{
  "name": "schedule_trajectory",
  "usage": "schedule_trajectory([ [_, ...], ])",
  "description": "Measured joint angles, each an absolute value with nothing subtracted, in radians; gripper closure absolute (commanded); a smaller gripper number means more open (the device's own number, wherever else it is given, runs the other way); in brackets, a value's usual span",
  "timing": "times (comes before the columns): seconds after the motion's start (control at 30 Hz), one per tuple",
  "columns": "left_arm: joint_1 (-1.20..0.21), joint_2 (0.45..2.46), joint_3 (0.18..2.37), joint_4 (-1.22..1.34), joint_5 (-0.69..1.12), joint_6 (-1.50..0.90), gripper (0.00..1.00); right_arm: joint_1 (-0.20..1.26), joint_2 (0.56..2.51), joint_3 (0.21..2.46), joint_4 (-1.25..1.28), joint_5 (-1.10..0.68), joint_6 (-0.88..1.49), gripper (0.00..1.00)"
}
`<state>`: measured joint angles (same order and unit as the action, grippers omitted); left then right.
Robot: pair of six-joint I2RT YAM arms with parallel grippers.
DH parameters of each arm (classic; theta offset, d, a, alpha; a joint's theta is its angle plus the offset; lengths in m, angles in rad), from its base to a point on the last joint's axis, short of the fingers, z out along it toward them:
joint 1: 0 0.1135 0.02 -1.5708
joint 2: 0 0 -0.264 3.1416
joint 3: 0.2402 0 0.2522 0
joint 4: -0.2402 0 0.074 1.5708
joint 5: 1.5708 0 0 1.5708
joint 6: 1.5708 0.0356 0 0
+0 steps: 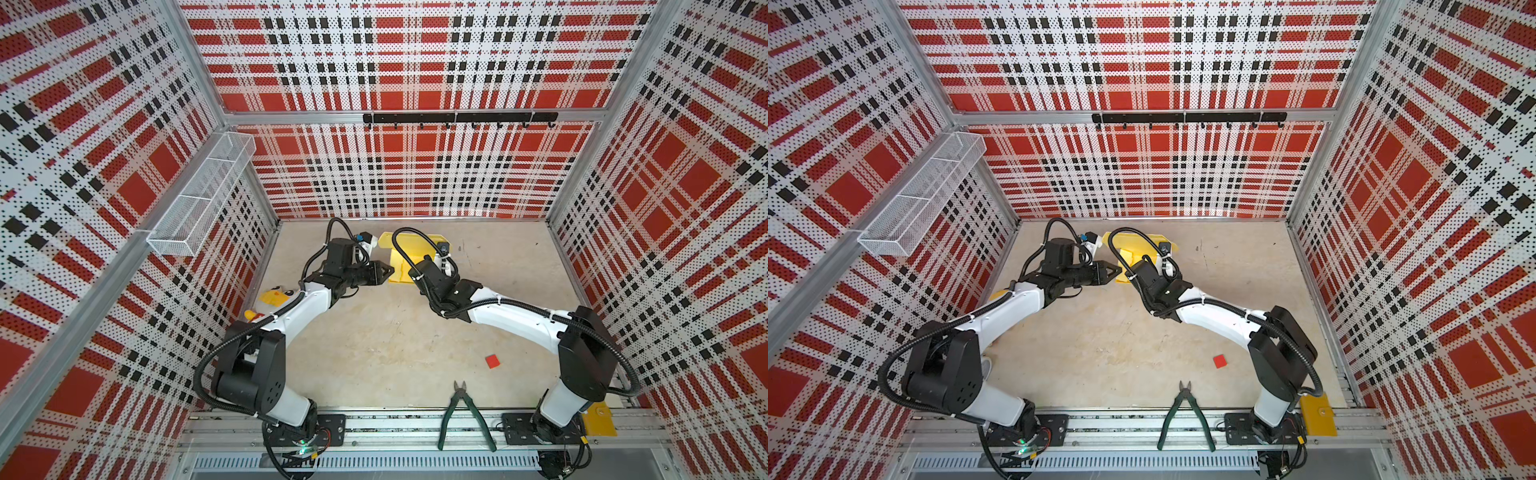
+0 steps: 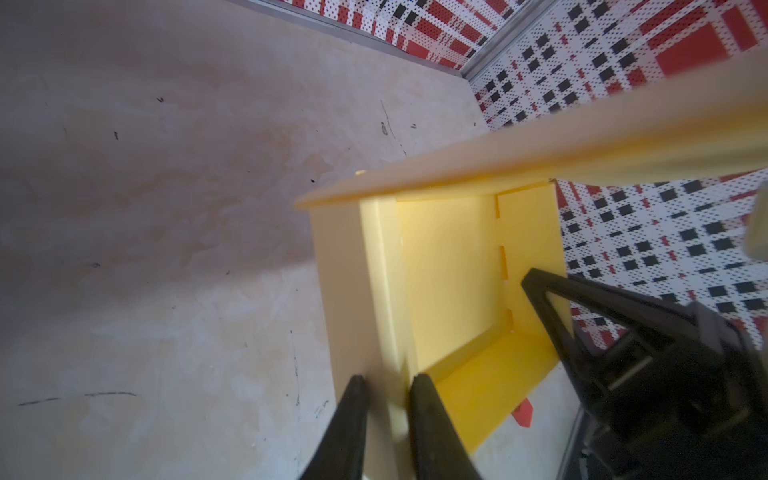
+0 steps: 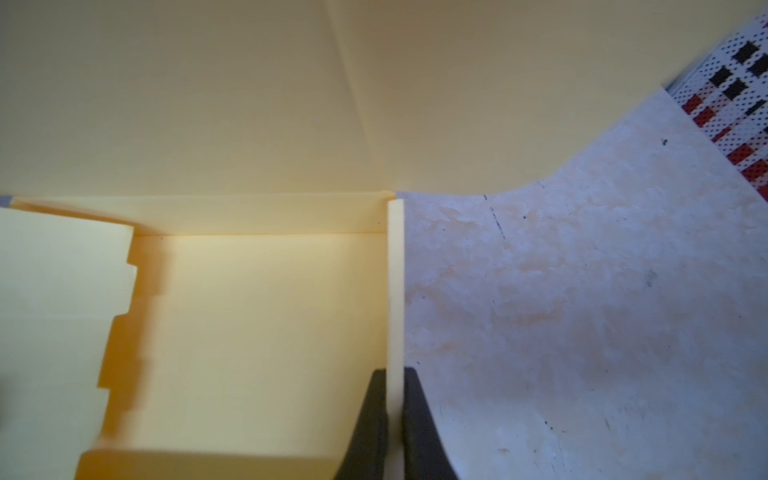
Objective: Assemble paper box
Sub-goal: First fold the bottom flaps of a flat cardboard box at the center of the table.
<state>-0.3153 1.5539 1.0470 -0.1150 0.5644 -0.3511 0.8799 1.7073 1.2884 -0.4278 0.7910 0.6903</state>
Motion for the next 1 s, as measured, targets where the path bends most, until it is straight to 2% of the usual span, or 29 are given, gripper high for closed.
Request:
schedule_trajectory([
  [0.17,-0.382,1.633,1.213,-0.245,0.454,-0.271,0.75,0.879,1.721,1.317,-0.493,0.860,0.776,1.00],
  [0.4,-0.451,1.737,1.312,-0.320,0.316,-0.236,0.70,0.879,1.733,1.319,-0.542,0.883,0.838,1.00],
  [0.47,-0.466,1.767,1.337,-0.333,0.279,-0.234,0.74,0.879,1.744,1.319,-0.549,0.884,0.848,1.00],
  [0.6,-0.480,1.805,1.364,-0.362,0.211,-0.224,1.00,0.877,1.766,1.322,-0.566,0.888,0.866,1.00],
  [0.83,-0.492,1.831,1.383,-0.384,0.167,-0.228,1.00,0.875,1.776,1.328,-0.569,0.876,0.877,1.00],
  [0.93,-0.495,1.831,1.383,-0.387,0.155,-0.231,0.81,0.875,1.779,1.328,-0.569,0.872,0.880,1.00],
  [1.0,-0.499,1.831,1.383,-0.390,0.152,-0.238,0.73,0.875,1.783,1.329,-0.565,0.861,0.881,1.00],
])
